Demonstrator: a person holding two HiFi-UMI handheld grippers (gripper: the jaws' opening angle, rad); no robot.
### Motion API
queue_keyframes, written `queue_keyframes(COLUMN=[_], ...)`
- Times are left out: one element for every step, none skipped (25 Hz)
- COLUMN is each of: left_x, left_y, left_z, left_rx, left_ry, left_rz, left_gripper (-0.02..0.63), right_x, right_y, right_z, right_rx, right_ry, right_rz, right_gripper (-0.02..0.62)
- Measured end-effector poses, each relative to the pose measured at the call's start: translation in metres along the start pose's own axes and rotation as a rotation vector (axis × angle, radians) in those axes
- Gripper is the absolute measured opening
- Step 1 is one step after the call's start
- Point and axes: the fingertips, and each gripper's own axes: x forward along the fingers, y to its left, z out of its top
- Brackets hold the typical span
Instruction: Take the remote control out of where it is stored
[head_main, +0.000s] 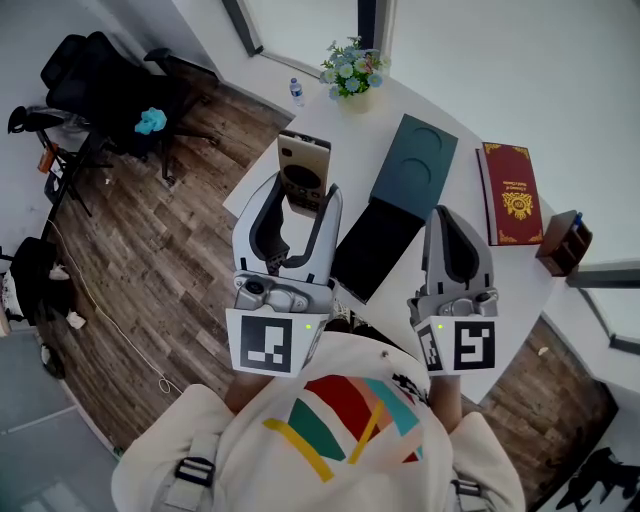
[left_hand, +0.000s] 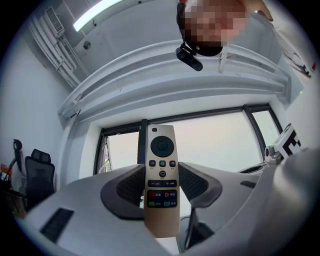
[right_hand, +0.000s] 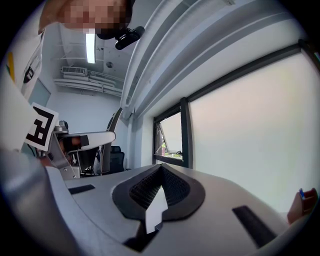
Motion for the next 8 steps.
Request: queue_keyframes(left_x=[0.000, 0.001, 0.002, 0.003, 0.003, 0.004, 0.004, 0.005], left_y=[-0.002, -0.004, -0.006, -0.008, -0.010, -0.011, -0.013, -0.014], left_z=[0.000, 0.000, 0.000, 0.000, 0.000, 0.000, 0.000, 0.000], left_rx=[-0.002, -0.004, -0.004, -0.003, 0.000, 0.005, 0.013, 0.021], left_ry=[-0.002, -0.004, -0.003, -0.001, 0.003, 0.006, 0.007, 0.008], left_rz=[-0.001, -0.001, -0.001, -0.001, -0.001, 0.000, 0.001, 0.002], left_gripper=[0.216, 0.216, 0.216, 0.216, 0.216, 0.216, 0.216, 0.216], right_x=[0.000, 0.000, 0.000, 0.000, 0.000, 0.000, 0.000, 0.001], right_y=[-0.002, -0.004, -0.006, -0.008, -0.009, -0.010, -0.011, -0.012], right_z=[0.000, 0.000, 0.000, -0.001, -0.001, -0.001, -0.001, -0.001], right_rx=[-0.001, -0.001, -0.001, -0.001, -0.001, -0.003, -0.005, -0.008], right_ry=[0.000, -0.001, -0.001, 0.000, -0.001, -0.002, -0.003, -0.005], right_rz=[0.001, 0.001, 0.000, 0.001, 0.003, 0.005, 0.007, 0.008], right_gripper=[-0.008, -0.008, -0.008, -0.008, -0.008, -0.008, -0.008, -0.008])
